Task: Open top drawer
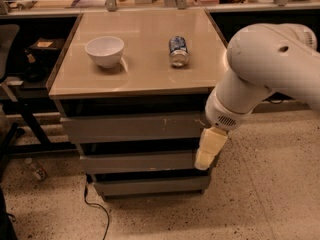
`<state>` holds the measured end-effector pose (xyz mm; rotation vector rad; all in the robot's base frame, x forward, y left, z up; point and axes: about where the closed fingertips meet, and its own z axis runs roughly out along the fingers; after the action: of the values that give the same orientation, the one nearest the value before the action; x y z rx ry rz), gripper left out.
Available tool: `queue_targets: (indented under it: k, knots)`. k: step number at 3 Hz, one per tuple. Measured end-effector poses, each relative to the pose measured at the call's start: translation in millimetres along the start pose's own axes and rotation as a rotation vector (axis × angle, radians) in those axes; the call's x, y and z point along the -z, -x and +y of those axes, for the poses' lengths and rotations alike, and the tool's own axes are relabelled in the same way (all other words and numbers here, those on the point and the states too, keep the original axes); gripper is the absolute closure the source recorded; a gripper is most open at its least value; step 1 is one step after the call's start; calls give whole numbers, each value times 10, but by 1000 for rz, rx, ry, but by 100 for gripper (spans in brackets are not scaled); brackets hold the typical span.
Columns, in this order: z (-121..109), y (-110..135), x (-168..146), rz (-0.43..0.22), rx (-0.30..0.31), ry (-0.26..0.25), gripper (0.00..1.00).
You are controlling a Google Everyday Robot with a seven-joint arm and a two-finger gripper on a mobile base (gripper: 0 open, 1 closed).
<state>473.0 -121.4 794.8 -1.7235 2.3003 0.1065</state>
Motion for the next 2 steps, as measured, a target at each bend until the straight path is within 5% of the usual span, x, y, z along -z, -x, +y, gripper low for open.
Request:
queue_targets:
  k: [2]
  knots:
    - [-268, 170, -737, -30, -64, -11, 0]
